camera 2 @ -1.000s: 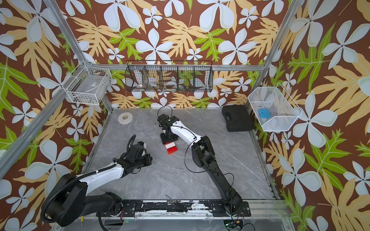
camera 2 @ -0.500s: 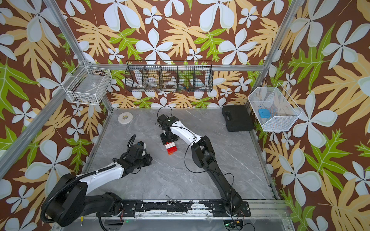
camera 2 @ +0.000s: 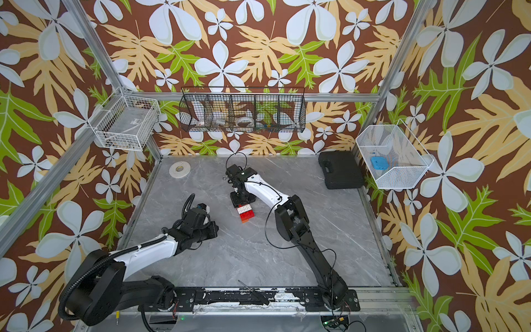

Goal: Assemble a rectangle with lego
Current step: Assemble the lego brick with the lego brick.

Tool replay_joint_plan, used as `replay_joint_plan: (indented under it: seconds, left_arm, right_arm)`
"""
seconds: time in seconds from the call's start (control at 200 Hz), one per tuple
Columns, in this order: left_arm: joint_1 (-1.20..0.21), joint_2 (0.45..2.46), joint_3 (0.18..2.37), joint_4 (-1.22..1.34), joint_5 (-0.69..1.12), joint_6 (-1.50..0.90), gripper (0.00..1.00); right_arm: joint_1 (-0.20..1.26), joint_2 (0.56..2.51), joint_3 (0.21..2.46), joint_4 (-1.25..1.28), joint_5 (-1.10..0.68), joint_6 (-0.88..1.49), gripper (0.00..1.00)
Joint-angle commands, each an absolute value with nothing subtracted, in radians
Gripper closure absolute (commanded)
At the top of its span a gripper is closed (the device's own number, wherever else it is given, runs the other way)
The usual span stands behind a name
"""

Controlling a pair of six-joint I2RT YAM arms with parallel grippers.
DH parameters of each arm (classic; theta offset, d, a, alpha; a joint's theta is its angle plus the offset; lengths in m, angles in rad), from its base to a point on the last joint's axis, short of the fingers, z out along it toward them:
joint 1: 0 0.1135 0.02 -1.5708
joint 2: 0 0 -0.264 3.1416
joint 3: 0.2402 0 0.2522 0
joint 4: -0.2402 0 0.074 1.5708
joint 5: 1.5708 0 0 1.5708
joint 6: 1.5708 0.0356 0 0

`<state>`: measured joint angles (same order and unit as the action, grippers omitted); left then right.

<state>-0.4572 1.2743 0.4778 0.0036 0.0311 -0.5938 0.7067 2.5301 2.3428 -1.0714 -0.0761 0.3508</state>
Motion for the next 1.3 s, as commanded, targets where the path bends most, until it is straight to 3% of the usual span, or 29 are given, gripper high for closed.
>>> replay_joint_plan:
  seconds: [0.0, 1.296]
  left_arm:
    - [-0.459, 1.275, 0.476, 0.014, 0.034, -0.588, 0.85]
    - [-0.459, 1.281, 0.471, 0.023, 0.048, -0.596, 0.85]
  right_arm:
    - [0.707, 2.558, 2.323, -1.125, -0.023, 0.34, 0.55]
    - [0.706, 2.509, 2.327, -1.089, -0.072, 0.33, 0.59]
